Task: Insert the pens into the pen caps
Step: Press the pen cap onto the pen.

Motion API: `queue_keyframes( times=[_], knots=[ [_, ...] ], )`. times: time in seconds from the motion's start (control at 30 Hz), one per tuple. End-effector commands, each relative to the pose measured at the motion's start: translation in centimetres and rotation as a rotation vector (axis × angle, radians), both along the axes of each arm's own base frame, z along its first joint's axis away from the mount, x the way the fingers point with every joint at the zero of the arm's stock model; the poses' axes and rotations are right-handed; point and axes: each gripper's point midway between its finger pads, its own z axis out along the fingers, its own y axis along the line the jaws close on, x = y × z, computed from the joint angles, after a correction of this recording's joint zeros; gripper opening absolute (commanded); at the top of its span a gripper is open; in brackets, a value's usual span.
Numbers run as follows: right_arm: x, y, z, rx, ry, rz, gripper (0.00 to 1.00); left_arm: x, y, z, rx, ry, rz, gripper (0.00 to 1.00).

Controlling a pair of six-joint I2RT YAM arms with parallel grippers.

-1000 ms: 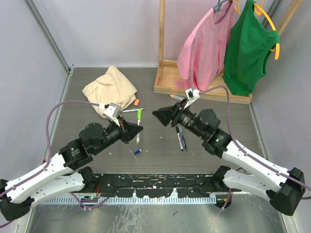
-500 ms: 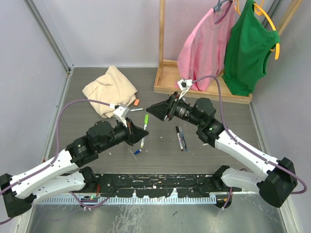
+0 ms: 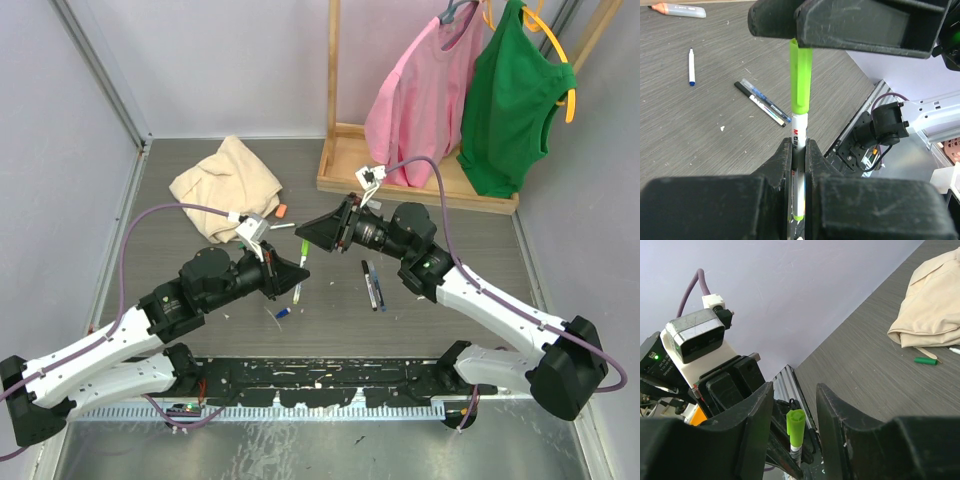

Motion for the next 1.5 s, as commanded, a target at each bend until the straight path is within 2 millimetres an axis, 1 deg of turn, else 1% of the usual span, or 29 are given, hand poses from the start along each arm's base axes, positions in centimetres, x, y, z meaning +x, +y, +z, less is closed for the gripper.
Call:
queue_keyframes(
  times=[0.0,0.2,0.33,0.47,0.57,0.73,0.77,0.87,1.0,1.1,1.2,1.3,1.37,1.47],
  knots=[
    [-1.1,0.5,1.3,0.03,-0.057,0.047,0.45,0.3,-0.3,4.3,-0.106,-0.072,0.002,0.0],
    [-2.1,0.7,0.5,0.022,-0.053,0.08,0.43,0.3,-0.3,4.3,-0.106,-0.072,0.003,0.0],
    [-2.4,0.6,-0.1,0.017,-0.044,0.083,0.39,0.4,-0.3,4.5,-0.113,-0.076,0.008,0.0],
    [-2.5,0.5,-0.3,0.018,-0.042,0.078,0.29,0.5,-0.4,4.5,-0.111,-0.073,0.008,0.0],
    [-2.6,0.5,-0.4,0.019,-0.054,0.08,0.19,0.7,-0.4,4.4,-0.104,-0.06,0.024,0.0],
    [-3.0,0.9,-1.2,0.003,-0.067,0.077,0.05,1.0,-0.6,4.5,-0.095,-0.041,0.033,0.0],
    [-3.1,1.0,-1.5,-0.004,-0.069,0.077,0.01,1.0,-0.6,4.6,-0.098,-0.039,0.036,0.0],
    [-3.6,1.3,-2.3,-0.033,-0.076,0.073,0.0,1.4,-0.2,5.2,-0.117,-0.034,0.07,0.0],
    [-4.6,2.0,-4.0,-0.096,-0.072,0.057,0.0,1.6,-0.1,6.5,-0.145,-0.057,0.082,0.0],
    [-6.2,2.8,-5.2,-0.149,-0.084,0.083,0.0,1.5,0.0,7.8,-0.158,-0.08,0.079,0.0],
    [-7.8,3.4,-6.8,-0.187,-0.072,0.103,0.0,1.4,-0.3,8.6,-0.16,-0.1,0.057,0.0],
    [-8.7,3.2,-8.8,-0.226,-0.037,0.093,0.0,1.0,-0.3,9.5,-0.176,-0.114,0.038,0.0],
    [-9.0,2.6,-10.7,-0.263,-0.007,0.075,0.0,0.9,-0.1,10.4,-0.194,-0.128,0.039,0.0],
    [-9.5,1.8,-12.6,-0.304,0.016,0.05,0.0,0.7,0.4,11.6,-0.218,-0.148,0.042,0.0]
  ],
)
